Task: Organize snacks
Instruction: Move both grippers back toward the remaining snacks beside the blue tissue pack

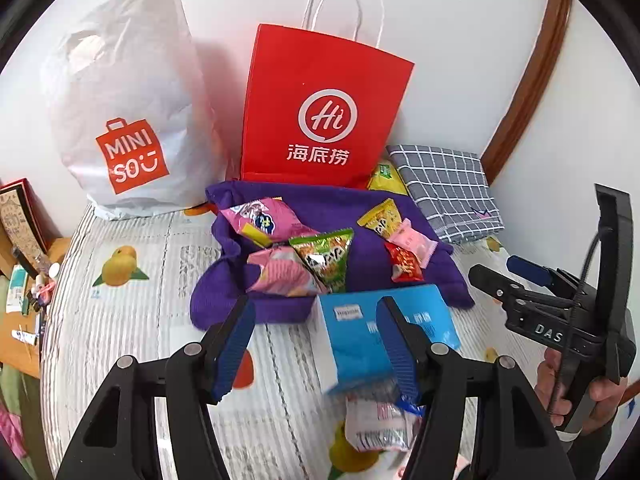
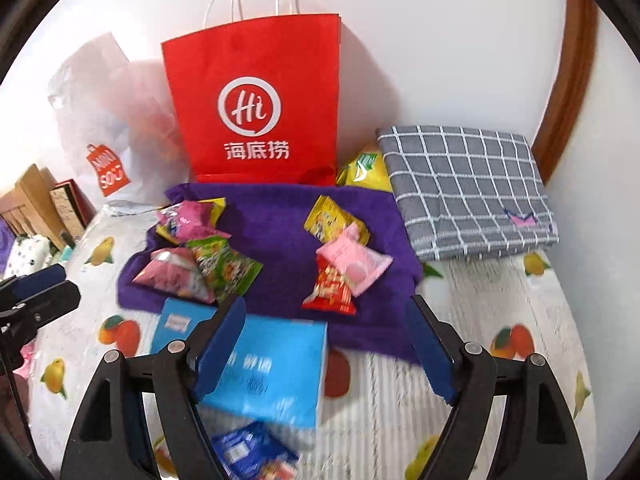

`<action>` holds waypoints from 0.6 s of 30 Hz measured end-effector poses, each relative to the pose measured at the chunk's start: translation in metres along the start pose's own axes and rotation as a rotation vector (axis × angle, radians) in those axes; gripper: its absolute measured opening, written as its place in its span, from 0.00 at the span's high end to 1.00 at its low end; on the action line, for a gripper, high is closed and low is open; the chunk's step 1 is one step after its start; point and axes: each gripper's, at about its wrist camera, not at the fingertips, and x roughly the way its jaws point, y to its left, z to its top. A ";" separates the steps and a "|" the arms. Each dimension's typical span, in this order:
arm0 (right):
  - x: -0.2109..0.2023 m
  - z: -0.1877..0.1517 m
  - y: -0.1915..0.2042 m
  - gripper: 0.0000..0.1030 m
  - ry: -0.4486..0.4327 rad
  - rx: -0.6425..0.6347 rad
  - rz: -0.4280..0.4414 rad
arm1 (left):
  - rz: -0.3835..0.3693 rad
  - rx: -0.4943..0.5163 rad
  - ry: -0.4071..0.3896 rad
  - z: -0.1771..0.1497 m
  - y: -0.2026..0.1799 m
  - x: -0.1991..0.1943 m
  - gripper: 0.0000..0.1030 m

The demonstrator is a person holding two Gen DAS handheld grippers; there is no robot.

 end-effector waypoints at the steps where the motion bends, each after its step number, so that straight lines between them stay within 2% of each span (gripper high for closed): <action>1: -0.008 -0.006 -0.001 0.22 -0.017 0.002 0.014 | -0.003 0.000 0.000 -0.003 -0.001 -0.003 0.41; 8: -0.033 -0.030 -0.008 0.22 -0.067 0.005 -0.073 | 0.002 0.000 -0.012 -0.025 -0.004 -0.025 0.41; 18: -0.046 -0.080 -0.009 0.24 0.008 0.023 -0.008 | -0.009 -0.059 0.008 -0.052 0.009 -0.037 0.41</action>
